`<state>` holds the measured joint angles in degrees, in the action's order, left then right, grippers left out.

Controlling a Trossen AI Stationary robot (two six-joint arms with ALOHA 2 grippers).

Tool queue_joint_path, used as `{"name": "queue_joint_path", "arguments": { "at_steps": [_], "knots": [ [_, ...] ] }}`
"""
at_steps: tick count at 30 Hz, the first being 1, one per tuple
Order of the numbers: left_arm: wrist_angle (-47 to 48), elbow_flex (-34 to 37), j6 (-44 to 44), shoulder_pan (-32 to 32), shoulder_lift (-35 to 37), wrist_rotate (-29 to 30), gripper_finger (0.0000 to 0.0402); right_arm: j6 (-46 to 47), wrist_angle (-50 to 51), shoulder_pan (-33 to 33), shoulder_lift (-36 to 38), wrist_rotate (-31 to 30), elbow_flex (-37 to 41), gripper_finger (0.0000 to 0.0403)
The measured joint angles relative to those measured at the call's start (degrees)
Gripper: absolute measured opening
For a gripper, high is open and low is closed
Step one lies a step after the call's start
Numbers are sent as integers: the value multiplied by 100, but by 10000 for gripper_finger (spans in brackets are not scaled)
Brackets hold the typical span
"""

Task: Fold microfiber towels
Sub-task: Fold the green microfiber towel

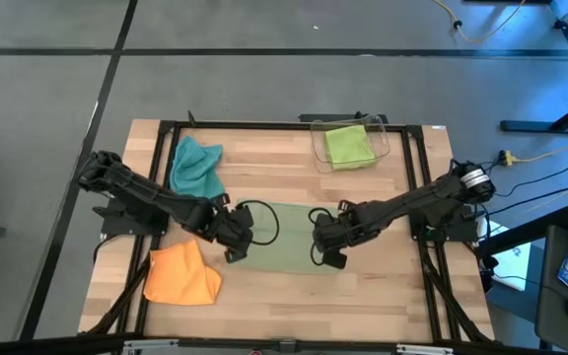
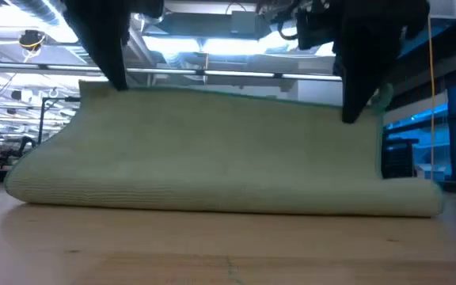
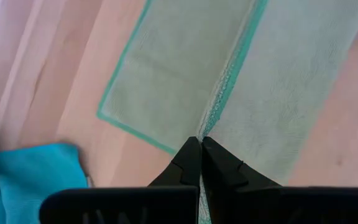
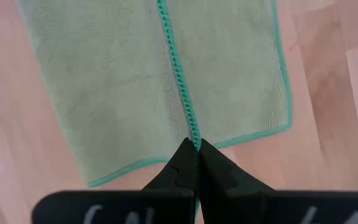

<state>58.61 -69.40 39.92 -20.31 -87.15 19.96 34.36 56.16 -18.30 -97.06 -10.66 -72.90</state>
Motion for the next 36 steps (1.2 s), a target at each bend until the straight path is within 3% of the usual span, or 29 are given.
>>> {"name": "queue_joint_path", "arguments": {
  "at_steps": [8,17,22,31,36],
  "knots": [
    [-531,532,-9,231,0,-3,0,-15,-283,260,2,-65,405,2],
    [-641,576,-314,415,0,-15,0,-138,-481,472,2,-132,567,3],
    [-695,576,-450,551,0,-1,3,-156,-470,558,2,-301,605,26],
    [-684,583,-463,809,2,-272,67,-161,-387,640,2,-275,607,97],
    [-688,583,-632,921,2,-243,98,-162,-373,640,13,-276,606,116]
  ]
}}
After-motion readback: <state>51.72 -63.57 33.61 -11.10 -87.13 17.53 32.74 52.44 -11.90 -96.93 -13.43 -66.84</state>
